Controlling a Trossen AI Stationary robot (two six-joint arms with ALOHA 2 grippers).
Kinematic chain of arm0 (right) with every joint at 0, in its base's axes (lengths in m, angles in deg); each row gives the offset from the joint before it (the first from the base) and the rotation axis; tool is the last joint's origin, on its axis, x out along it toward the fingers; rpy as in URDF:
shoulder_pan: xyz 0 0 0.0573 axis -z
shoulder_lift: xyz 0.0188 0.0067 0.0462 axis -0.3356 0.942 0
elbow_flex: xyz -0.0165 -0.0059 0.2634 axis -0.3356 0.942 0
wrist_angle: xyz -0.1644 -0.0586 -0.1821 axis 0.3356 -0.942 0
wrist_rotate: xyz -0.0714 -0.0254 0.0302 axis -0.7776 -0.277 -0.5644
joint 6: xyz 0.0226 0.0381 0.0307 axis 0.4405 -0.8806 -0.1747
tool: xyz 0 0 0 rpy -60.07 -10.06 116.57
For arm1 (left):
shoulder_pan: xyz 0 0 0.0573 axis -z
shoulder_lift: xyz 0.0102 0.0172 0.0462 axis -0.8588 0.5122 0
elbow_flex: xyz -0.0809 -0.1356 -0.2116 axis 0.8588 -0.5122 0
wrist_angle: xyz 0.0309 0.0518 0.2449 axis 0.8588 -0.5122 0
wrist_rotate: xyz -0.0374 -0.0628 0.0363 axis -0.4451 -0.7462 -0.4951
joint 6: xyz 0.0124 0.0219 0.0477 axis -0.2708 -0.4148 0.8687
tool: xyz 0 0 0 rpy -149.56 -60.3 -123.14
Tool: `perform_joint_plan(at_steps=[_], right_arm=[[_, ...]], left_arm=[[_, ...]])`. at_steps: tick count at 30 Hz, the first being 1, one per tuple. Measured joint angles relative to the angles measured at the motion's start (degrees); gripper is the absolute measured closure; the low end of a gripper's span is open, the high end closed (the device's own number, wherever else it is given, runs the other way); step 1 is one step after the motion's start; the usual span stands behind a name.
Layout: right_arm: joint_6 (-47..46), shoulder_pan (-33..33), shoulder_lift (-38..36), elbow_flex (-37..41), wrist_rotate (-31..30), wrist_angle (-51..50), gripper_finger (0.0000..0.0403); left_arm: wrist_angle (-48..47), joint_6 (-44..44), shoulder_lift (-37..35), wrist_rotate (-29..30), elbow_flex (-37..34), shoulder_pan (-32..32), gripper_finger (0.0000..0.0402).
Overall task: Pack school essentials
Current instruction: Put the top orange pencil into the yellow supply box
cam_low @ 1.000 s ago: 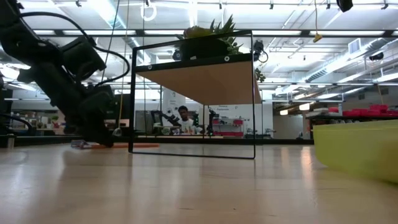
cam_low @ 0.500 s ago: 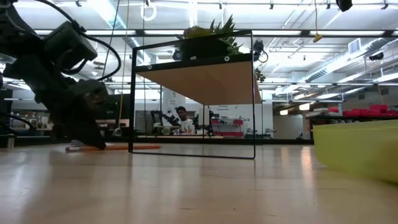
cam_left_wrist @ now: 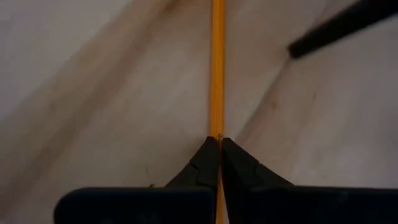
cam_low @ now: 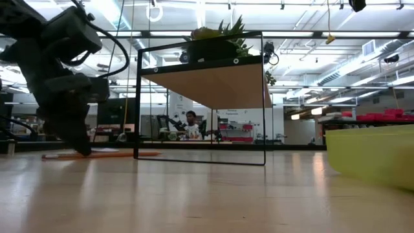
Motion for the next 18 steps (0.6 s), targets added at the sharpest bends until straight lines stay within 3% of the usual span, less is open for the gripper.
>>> perform_joint_plan(at_steps=[10, 18], right_arm=[[0.9, 0.0, 0.07, 0.0, 0.17, 0.05, 0.0283], [1.47, 0.0, 0.07, 0.0, 0.51, 0.05, 0.0283]], left_arm=[[-10.81, -3.23, -0.02, -0.1, 4.1, 8.62, 0.0398], [-11.37, -12.75, -0.04, 0.25, 4.43, 16.98, 0.0399]])
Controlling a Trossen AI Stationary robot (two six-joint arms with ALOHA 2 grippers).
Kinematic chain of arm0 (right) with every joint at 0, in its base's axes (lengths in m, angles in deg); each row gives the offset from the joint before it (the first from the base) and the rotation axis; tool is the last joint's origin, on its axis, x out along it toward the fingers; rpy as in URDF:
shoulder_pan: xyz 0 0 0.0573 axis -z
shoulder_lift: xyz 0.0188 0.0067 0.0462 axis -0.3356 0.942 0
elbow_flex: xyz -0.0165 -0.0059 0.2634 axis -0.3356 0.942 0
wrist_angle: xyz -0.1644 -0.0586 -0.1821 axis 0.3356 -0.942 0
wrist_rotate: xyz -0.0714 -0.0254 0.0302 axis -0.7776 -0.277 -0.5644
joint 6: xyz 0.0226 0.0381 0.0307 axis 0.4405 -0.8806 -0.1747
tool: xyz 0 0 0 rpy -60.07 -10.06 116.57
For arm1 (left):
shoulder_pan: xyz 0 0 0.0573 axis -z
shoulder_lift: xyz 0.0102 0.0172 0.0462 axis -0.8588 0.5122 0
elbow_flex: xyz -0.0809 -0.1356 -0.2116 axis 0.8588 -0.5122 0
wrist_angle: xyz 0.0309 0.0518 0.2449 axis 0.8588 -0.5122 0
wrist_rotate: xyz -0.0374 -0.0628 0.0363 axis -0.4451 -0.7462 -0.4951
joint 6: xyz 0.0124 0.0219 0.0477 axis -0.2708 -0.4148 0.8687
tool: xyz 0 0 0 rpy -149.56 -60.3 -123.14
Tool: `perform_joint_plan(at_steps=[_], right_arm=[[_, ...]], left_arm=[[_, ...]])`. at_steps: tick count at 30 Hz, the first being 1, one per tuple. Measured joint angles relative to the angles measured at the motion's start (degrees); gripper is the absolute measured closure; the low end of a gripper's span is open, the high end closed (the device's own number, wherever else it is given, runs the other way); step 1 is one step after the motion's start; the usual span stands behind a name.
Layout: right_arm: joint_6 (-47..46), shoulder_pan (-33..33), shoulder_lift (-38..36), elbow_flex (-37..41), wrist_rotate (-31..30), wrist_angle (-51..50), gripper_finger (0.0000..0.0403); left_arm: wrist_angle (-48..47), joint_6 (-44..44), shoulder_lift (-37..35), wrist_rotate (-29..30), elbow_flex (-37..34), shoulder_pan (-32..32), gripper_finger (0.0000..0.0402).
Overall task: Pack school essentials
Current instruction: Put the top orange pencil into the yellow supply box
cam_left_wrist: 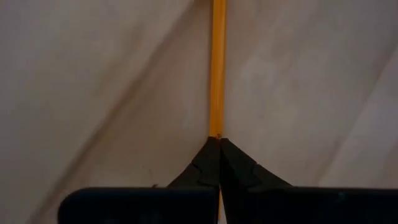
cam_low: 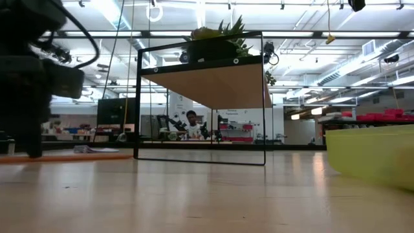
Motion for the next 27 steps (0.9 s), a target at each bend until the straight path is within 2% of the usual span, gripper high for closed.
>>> perform_joint_plan(at_steps=[6, 16, 20, 27], right_arm=[[-0.11, -0.02, 1.87, 0.0, 5.39, 0.92, 0.0283], [1.93, -0.04, 14.36, 0.02, 16.64, 11.13, 0.0283], [3.68, -0.8, 19.08, 0.02, 20.93, 17.21, 0.0283], [4.74, -5.53, 25.35, 0.02, 22.34, 26.32, 0.0283]], left_arm=[[0.33, -5.05, 0.0, -0.2, 0.0, 5.65, 0.04], [2.29, -6.65, 0.06, -0.52, -0.07, 12.54, 0.0399], [3.08, -3.78, 0.11, -0.35, -0.07, 14.03, 0.04], [3.91, 4.25, 0.11, -0.18, -0.04, 14.39, 0.0399]])
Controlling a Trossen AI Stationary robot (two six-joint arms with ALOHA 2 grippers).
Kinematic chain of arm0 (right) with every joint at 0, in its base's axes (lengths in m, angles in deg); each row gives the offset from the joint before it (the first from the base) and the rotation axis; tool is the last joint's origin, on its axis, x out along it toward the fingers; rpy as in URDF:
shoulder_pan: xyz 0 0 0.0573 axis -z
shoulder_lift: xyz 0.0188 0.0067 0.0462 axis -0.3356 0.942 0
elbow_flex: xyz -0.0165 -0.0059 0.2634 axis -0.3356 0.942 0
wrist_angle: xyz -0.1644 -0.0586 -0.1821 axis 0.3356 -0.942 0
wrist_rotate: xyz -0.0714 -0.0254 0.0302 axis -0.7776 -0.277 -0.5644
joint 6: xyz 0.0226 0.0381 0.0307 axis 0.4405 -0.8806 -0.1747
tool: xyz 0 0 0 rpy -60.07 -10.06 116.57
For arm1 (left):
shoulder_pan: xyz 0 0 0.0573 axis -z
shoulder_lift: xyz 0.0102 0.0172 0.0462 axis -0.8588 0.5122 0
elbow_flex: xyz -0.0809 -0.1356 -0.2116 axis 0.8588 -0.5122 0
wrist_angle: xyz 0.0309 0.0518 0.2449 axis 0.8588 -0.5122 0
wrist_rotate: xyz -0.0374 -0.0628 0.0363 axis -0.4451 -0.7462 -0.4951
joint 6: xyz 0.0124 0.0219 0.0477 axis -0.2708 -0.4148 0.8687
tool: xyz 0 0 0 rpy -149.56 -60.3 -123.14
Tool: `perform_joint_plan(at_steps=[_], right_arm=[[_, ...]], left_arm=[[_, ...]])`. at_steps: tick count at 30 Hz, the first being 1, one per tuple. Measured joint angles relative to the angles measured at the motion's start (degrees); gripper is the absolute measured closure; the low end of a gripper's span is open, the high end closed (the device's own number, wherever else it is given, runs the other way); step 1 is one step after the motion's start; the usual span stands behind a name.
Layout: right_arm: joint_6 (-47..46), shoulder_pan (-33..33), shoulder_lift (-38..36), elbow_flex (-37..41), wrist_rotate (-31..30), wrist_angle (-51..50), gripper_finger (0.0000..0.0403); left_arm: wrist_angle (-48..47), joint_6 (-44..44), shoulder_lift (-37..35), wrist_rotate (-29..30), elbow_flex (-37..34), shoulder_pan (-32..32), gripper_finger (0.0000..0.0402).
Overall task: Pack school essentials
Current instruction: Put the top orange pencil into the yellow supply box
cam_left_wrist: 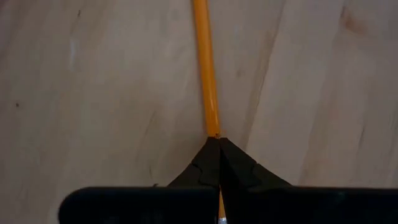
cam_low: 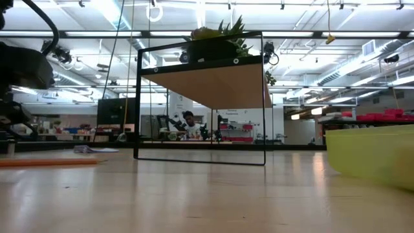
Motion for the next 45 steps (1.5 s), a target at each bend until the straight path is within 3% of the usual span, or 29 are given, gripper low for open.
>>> perform_joint_plan(at_steps=[12, 19, 33, 40, 45], right_arm=[[-0.35, -4.59, 14.39, -2.61, -0.93, 11.31, 0.0283], [2.36, -4.48, 24.75, -16.22, -1.35, 2.99, 0.0283], [3.98, -4.07, 42.49, -38.58, -2.77, -3.62, 0.0283], [3.74, -3.01, 49.01, -46.94, -2.77, -7.4, 0.0283], [4.31, -2.05, 51.89, -48.65, -1.83, -8.55, 0.0283]], left_arm=[[3.08, 14.75, 0.09, 1.52, -0.02, 0.0, 0.0399], [4.4, 18.63, 0.2, 2.63, -0.04, -0.17, 0.0395], [6.92, 29.81, 0.2, 2.76, -0.04, -0.07, 0.0392], [6.93, 29.09, 0.15, 2.73, -0.02, -0.07, 0.0397], [6.98, 24.73, -0.09, 2.75, 0.02, 0.29, 0.0388]])
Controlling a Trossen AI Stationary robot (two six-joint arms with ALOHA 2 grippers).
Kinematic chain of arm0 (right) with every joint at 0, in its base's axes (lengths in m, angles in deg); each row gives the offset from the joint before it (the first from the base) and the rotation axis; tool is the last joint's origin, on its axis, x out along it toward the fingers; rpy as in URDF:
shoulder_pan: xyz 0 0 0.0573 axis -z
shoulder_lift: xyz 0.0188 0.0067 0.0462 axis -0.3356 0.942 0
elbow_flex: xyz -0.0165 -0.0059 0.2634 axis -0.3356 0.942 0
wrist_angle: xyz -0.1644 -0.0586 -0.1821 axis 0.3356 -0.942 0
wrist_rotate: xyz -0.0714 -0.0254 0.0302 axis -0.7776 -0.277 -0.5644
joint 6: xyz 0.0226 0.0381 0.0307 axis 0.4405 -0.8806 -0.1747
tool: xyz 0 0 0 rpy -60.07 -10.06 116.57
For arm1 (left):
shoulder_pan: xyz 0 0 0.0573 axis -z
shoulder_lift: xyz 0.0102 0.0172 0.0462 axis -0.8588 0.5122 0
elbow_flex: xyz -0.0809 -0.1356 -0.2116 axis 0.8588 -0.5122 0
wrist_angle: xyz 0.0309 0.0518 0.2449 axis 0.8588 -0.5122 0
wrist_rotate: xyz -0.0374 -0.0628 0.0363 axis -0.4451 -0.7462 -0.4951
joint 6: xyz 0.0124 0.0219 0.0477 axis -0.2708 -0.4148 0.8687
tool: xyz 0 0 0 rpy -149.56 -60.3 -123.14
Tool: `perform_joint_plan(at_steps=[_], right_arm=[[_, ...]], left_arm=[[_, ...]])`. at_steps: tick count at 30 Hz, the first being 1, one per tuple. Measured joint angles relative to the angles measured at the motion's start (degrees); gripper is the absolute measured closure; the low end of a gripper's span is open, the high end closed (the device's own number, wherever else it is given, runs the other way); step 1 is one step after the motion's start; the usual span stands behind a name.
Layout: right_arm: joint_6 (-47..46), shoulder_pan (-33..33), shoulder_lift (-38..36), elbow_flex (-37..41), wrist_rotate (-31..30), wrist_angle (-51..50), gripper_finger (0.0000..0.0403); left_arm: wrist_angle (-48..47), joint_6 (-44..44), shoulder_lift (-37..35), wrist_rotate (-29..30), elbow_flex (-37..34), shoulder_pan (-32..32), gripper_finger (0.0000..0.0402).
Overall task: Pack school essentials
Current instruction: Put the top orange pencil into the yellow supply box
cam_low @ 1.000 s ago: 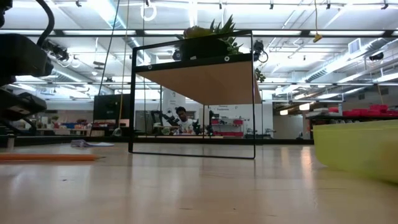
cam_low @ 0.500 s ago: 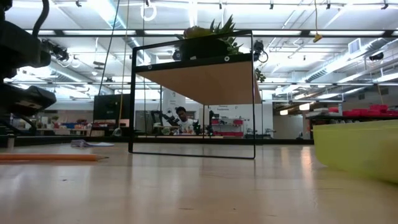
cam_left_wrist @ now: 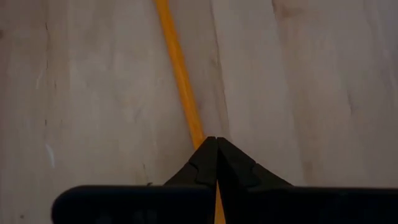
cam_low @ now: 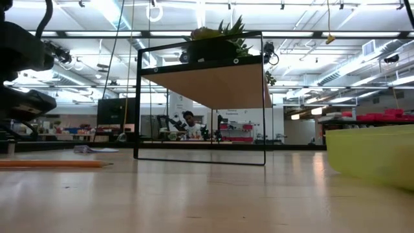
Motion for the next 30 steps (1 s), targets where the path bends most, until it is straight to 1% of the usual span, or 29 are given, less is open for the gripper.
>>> perform_joint_plan(at_steps=[5, 8, 10, 13, 16, 20, 26, 30], right_arm=[[3.81, 0.67, 1.92, -0.01, 0.17, -0.01, 0.0283], [4.7, 1.46, 2.88, 0.0, 1.41, -1.06, 0.0283], [4.89, 2.37, 3.12, 0.0, 2.89, -2.22, 0.0283], [4.88, 4.09, 3.16, 0.0, 6.68, -3.86, 0.0283], [5.88, 5.32, 3.12, 0.0, 7.26, -4.91, 0.0283], [7.64, 6.0, 3.14, -1.62, 9.98, -6.37, 0.0283], [13.69, 5.82, 3.1, -2.86, 8.91, -7.79, 0.0283], [15.08, 5.8, 4.24, -2.36, 8.96, -7.84, 0.0283]], left_arm=[[-0.03, -1.22, 0.0, 0.28, 0.1, 3.15, 0.0396], [-0.42, -2.56, 0.0, 2.27, 1.12, 5.52, 0.0398], [-1.25, -3.16, 0.0, 4.02, 2.12, 6.99, 0.0394], [-2.9, -4.34, 0.0, 6.25, 4.0, 8.86, 0.0392], [-4.22, -5.31, 0.0, 6.49, 5.14, 10.33, 0.0397], [-6.23, -6.64, 0.0, 6.51, 6.84, 11.68, 0.0397], [-11.48, -11.23, 0.0, 8.85, 8.59, 13.24, 0.0394], [-11.65, -13.93, 0.0, 9.32, 8.68, 13.55, 0.0394]])
